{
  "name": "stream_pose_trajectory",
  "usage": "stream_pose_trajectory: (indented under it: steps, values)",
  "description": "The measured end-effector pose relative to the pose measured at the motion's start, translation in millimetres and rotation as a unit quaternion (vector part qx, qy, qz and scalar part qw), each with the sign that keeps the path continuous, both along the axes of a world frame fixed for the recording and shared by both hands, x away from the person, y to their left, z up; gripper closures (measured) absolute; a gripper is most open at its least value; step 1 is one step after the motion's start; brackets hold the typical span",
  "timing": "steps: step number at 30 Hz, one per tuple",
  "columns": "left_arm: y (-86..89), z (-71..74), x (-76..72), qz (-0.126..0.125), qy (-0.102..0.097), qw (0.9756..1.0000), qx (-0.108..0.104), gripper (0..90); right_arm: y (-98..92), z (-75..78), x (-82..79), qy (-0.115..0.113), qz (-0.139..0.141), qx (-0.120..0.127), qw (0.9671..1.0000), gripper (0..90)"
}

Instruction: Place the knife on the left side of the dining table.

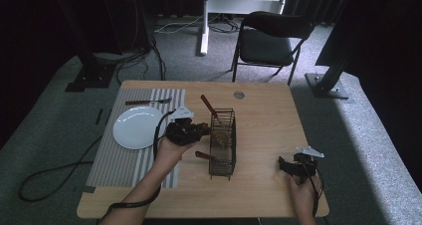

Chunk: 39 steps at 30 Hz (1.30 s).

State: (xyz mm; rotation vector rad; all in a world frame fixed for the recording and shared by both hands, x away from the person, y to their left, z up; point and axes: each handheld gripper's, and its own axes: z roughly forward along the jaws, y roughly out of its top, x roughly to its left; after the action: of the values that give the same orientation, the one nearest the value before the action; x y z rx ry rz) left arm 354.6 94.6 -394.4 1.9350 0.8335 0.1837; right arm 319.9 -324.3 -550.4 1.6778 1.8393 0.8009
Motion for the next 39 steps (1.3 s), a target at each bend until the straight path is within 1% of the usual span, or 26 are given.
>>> stream_pose_trajectory:
  steps: [3,5,6,8,10,12,13,14,16,19,21,27,30,32,34,35,36,37,39]
  values:
    - [0.3,0.5,0.0,0.001,-0.002,1.0000,-0.005,75.4,0.0,0.0,0.0,0.000,0.000,0.000,1.0000,11.9]
    - [-0.8,2.1,-1.7,-0.001,-0.011,0.9999,-0.002,75.4,0.0,0.0,0.0,0.000,0.000,0.000,1.0000,11.9]
    - [-1.3,3.4,-2.2,-0.006,-0.011,0.9999,0.000,75.5,0.0,0.0,0.0,0.000,0.000,0.000,1.0000,11.9]
    - [-2.4,6.1,-4.6,-0.008,-0.019,0.9998,0.002,75.7,0.0,0.0,0.0,0.000,0.000,0.000,1.0000,11.9]
    - [-2.9,8.7,-6.4,-0.014,-0.018,0.9997,0.002,75.7,0.0,0.0,0.0,0.000,0.000,0.000,1.0000,11.9]
    - [-3.6,10.9,-8.4,-0.017,-0.024,0.9995,0.009,75.7,-0.1,0.0,0.0,0.000,0.000,0.000,1.0000,11.9]
    - [-3.4,12.6,-10.0,-0.014,-0.027,0.9995,0.012,75.7,0.0,0.0,0.0,0.000,0.000,0.000,1.0000,11.9]
    - [-2.9,13.5,-10.6,-0.013,-0.029,0.9994,0.012,75.7,-0.1,0.0,0.0,0.000,0.000,0.000,1.0000,11.9]
    - [-1.0,15.9,-11.8,-0.014,-0.029,0.9995,0.003,75.7,0.0,0.0,0.0,0.000,0.000,0.000,1.0000,11.9]
    - [1.2,21.3,-14.6,-0.014,-0.034,0.9993,-0.002,75.7,0.1,0.1,-0.1,0.001,0.000,0.001,1.0000,11.9]
    - [1.8,25.1,-16.6,-0.016,-0.039,0.9991,0.000,75.8,0.1,0.1,-0.1,0.001,0.000,0.001,1.0000,11.9]
    - [5.8,39.0,-23.1,-0.015,-0.056,0.9983,-0.004,75.9,-0.1,0.1,0.0,0.000,0.000,0.000,1.0000,11.9]
    - [8.7,46.2,-26.1,-0.014,-0.061,0.9980,-0.009,75.9,-0.1,0.1,0.0,0.000,0.000,0.000,1.0000,11.9]
    - [11.7,50.6,-27.3,-0.017,-0.061,0.9978,-0.016,76.1,-0.1,0.1,0.0,0.000,0.000,0.000,1.0000,11.9]
    - [14.4,54.9,-28.6,-0.018,-0.064,0.9976,-0.015,76.2,-0.1,0.1,0.0,0.000,0.000,0.000,1.0000,11.9]
    - [15.4,55.9,-29.2,-0.019,-0.064,0.9976,-0.019,76.2,-0.1,0.1,0.0,0.000,0.000,0.000,1.0000,11.9]
    - [16.8,58.0,-30.3,-0.021,-0.067,0.9974,-0.015,76.3,-0.1,0.1,0.0,0.000,0.000,0.000,1.0000,11.9]
    - [18.5,60.0,-31.6,-0.017,-0.071,0.9972,-0.013,76.4,-0.1,0.1,0.0,0.000,0.000,0.000,1.0000,11.9]
    - [21.7,62.3,-32.2,-0.016,-0.069,0.9973,-0.017,76.8,-0.1,0.1,0.0,0.000,0.000,0.000,1.0000,11.9]
